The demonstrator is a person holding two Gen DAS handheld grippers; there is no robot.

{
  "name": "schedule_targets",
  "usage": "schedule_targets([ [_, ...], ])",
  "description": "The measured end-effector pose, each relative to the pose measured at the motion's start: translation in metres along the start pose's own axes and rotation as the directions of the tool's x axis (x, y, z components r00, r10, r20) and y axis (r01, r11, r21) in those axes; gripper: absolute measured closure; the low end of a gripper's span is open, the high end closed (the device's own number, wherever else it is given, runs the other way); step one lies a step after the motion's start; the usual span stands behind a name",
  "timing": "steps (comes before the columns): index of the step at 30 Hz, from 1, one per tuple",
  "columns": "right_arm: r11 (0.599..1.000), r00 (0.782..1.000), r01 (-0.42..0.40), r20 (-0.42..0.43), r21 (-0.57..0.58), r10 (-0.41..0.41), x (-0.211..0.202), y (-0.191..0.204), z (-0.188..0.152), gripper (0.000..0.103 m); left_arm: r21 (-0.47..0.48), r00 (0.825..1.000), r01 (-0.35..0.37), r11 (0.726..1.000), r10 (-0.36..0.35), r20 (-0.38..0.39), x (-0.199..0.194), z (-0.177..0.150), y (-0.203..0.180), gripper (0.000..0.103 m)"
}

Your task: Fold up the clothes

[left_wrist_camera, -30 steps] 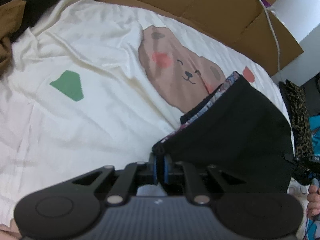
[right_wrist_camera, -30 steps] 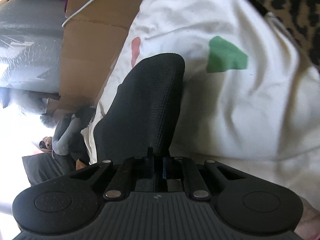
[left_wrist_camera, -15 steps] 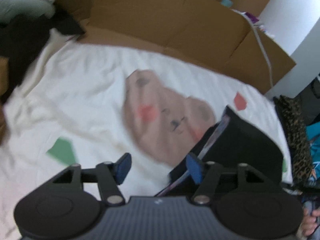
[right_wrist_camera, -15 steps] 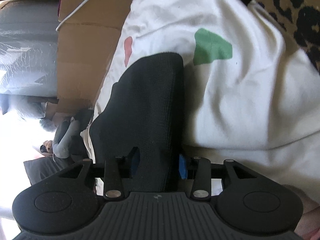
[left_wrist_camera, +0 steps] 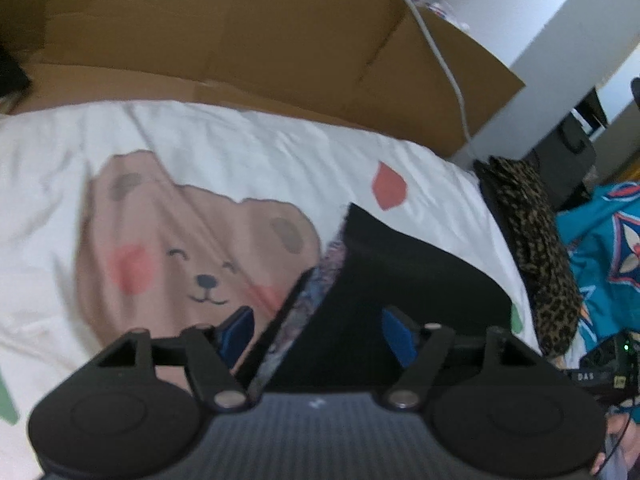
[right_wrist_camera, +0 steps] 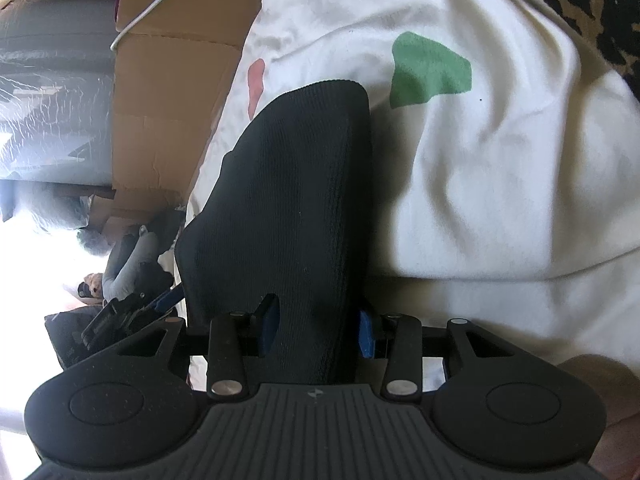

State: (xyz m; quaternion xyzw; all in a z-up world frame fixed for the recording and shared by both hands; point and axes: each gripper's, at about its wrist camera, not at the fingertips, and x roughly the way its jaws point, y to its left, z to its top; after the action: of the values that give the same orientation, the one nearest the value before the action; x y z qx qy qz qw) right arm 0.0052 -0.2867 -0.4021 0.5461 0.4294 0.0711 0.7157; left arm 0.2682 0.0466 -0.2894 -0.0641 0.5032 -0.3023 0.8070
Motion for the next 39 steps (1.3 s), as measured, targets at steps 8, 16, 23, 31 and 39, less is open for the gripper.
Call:
schedule_targets([
  [8, 0.999, 0.998, -0.021, 0.067, 0.028, 0.02, -0.002, 0.001, 0.012, 0.061, -0.021, 0.996, 0.054, 0.998, -0.055, -0.073, 0.026, -0.006, 0.01, 0.037],
  [16, 1.0, 0.997, 0.007, 0.071, -0.022, -0.005, -0.007, 0.013, 0.027, 0.096, -0.056, 0.995, 0.053, 0.997, -0.057, -0.078, 0.027, -0.014, 0.009, 0.068],
  [23, 0.997, 0.997, 0.038, 0.076, -0.071, -0.033, -0.015, 0.024, 0.042, 0.096, -0.153, 0.991, 0.08, 0.985, -0.095, -0.098, 0.026, -0.016, 0.003, 0.075],
  [31, 0.988, 0.992, 0.089, 0.096, -0.128, -0.077, -0.029, 0.034, 0.076, 0.096, -0.241, 0.987, 0.111, 0.964, -0.136, -0.088, 0.02, -0.031, -0.015, 0.078],
  [39, 0.986, 0.99, 0.114, 0.099, -0.123, -0.102, -0.031, 0.03, 0.085, 0.096, -0.227, 0.988, 0.099, 0.969, -0.122, -0.091, 0.015, -0.027, -0.02, 0.074],
])
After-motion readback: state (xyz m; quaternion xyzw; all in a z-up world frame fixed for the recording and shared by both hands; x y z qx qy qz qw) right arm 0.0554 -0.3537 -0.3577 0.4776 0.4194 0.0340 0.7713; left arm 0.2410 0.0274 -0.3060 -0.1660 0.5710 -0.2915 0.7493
